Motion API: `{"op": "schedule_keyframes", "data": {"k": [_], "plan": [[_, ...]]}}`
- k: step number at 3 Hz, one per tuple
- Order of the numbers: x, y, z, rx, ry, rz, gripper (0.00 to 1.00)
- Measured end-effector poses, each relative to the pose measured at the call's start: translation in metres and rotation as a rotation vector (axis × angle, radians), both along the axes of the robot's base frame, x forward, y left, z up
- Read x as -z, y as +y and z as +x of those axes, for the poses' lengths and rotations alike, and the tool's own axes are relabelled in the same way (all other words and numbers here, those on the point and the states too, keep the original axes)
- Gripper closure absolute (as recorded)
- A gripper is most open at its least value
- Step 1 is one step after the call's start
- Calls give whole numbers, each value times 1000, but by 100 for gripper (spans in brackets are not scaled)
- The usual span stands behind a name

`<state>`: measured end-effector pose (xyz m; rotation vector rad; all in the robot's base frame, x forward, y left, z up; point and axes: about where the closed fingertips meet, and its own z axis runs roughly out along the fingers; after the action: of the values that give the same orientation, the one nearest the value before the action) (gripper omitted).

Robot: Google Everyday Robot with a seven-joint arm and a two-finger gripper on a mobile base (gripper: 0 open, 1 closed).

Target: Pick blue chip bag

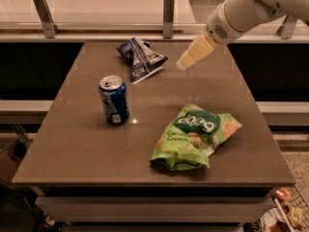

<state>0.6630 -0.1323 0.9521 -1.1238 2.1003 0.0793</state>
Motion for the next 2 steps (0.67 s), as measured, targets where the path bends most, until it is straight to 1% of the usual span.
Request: {"op": "schedule_keyframes", "data": {"k": [1, 2], "plan": [[11, 31, 26, -5, 9, 4, 0], [27, 64, 45, -34, 22, 40, 0]]}}
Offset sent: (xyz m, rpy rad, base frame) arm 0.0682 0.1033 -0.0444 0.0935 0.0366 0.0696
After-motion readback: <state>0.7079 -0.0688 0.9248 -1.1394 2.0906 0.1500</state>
